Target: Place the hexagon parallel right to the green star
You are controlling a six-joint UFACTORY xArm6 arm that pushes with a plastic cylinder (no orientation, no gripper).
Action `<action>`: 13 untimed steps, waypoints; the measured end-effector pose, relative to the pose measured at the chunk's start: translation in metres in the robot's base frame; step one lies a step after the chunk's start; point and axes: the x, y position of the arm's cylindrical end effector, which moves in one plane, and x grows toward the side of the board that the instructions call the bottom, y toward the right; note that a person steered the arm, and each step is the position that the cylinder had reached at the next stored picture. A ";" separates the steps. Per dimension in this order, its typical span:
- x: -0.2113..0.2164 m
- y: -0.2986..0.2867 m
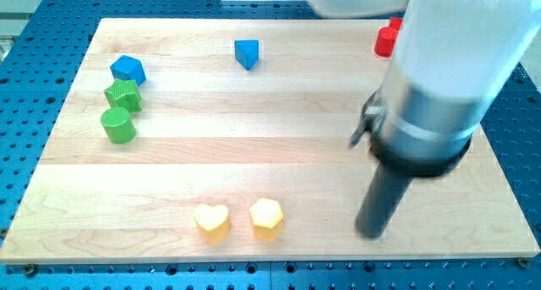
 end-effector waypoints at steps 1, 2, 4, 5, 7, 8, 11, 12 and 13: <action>0.002 -0.042; -0.022 -0.076; -0.018 -0.113; -0.070 -0.155; -0.112 -0.188; -0.115 -0.148; -0.155 -0.108; -0.181 -0.123; -0.186 -0.130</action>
